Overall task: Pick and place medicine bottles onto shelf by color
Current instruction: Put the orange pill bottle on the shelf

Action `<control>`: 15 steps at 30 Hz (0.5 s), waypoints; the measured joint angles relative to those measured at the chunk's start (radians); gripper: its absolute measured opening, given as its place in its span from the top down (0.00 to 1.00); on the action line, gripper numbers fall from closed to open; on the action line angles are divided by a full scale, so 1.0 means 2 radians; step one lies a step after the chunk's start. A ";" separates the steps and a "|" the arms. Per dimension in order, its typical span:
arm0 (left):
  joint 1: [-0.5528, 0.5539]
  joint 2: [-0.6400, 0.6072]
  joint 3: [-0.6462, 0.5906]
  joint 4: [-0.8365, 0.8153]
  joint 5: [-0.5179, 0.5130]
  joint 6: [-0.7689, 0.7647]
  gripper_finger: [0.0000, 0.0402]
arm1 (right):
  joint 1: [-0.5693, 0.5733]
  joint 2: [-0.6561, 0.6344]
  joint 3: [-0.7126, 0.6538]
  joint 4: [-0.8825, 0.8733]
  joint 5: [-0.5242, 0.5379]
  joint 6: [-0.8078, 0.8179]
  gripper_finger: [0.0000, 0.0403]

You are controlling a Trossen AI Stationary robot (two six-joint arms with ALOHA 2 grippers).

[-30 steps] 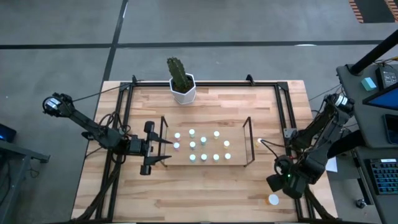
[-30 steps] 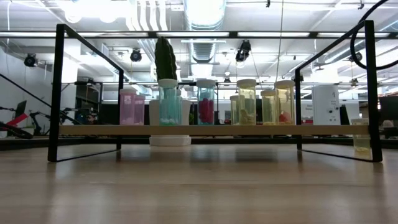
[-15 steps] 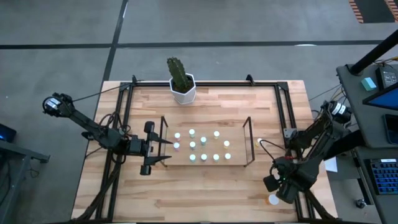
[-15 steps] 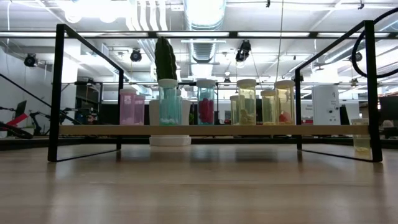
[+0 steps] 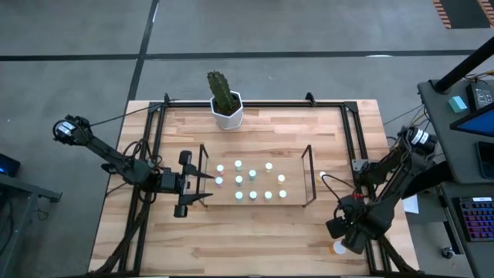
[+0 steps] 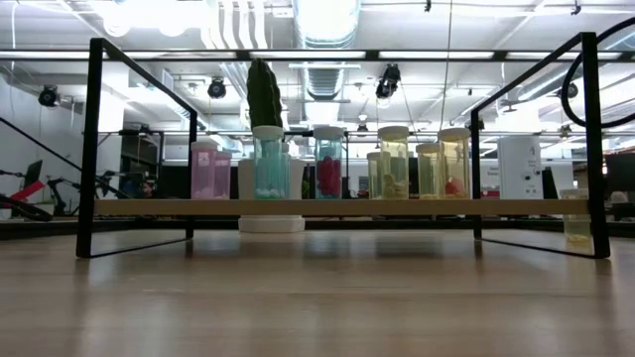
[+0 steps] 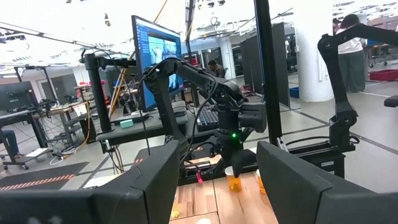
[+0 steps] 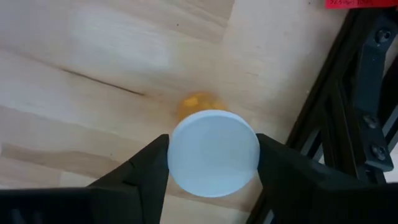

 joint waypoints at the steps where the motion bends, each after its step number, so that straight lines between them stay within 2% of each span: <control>1: 0.000 0.000 0.000 0.000 0.000 0.000 0.51 | 0.000 -0.002 0.000 0.001 0.000 0.000 0.51; 6: 0.000 0.000 0.000 0.000 0.000 0.000 0.51 | 0.000 -0.026 0.008 0.017 -0.023 -0.050 0.49; 10: 0.000 0.000 0.000 0.000 -0.008 0.000 0.51 | 0.000 -0.035 0.053 0.016 -0.028 -0.120 0.48; 12: 0.000 0.000 0.000 0.000 -0.009 0.000 0.51 | 0.000 -0.034 0.087 0.017 -0.014 -0.166 0.49; 15: 0.000 0.000 0.000 0.000 -0.009 0.000 0.51 | -0.004 -0.027 0.138 0.014 0.046 -0.227 0.50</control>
